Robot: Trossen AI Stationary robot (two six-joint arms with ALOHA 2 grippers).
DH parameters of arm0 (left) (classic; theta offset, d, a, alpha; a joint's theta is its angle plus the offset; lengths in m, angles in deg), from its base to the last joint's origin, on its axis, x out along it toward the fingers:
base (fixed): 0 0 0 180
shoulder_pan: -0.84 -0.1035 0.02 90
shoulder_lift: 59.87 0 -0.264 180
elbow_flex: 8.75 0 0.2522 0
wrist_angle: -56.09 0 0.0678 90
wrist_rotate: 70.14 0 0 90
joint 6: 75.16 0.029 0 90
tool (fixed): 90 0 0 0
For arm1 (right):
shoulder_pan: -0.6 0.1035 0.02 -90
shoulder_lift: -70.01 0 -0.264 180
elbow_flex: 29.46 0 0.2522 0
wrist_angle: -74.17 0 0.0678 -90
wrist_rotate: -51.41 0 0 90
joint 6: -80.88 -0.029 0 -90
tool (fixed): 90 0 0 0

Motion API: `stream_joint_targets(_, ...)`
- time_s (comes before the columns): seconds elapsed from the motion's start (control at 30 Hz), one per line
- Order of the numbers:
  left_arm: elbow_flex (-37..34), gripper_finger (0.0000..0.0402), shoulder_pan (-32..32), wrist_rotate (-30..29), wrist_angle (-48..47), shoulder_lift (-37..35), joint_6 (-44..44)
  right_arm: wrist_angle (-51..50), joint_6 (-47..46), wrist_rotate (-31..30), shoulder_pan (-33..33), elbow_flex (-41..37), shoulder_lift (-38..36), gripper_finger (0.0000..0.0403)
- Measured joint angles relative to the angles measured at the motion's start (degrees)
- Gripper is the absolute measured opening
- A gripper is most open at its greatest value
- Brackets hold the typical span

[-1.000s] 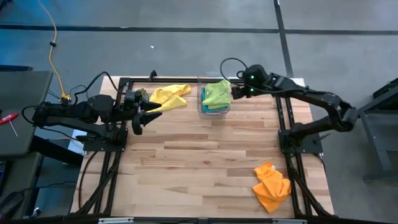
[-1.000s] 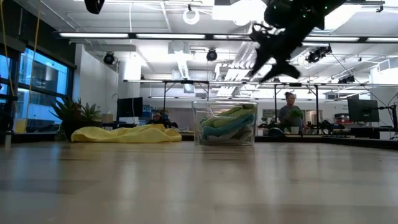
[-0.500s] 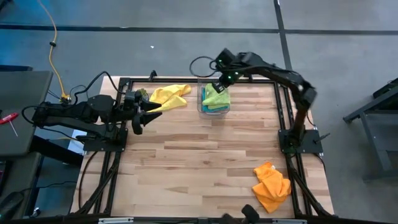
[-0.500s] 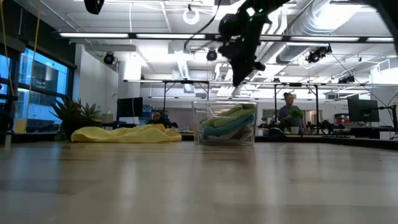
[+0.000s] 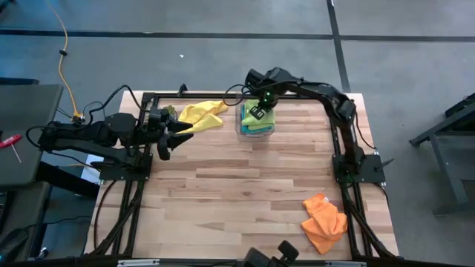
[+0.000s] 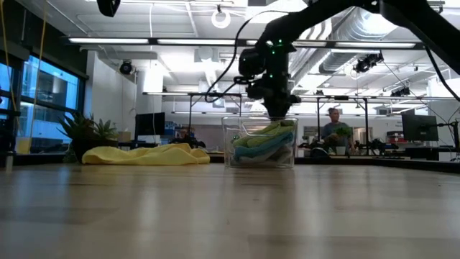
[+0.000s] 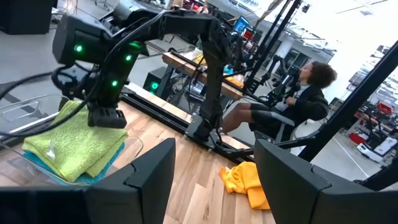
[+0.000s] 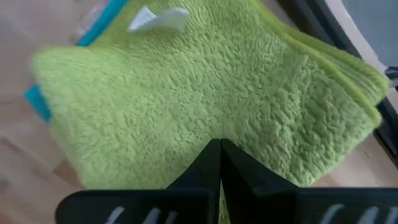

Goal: Fold microfiber towels
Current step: Put the green microfiber cloth into the transparent bin

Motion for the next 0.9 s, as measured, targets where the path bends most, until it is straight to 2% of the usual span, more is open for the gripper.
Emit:
stream_joint_targets(0.67, 0.0, 0.0207, 0.0, 0.0, 0.0, 0.0, 0.0, 6.57, 0.46, 4.86, 4.39, -0.04, 7.52, 0.0)
stream_joint_targets(0.9, 0.0, 0.0207, 0.01, 0.0, 0.0, 0.0, -0.13, 9.22, 6.03, 5.02, 6.02, -0.04, 8.46, 0.0)
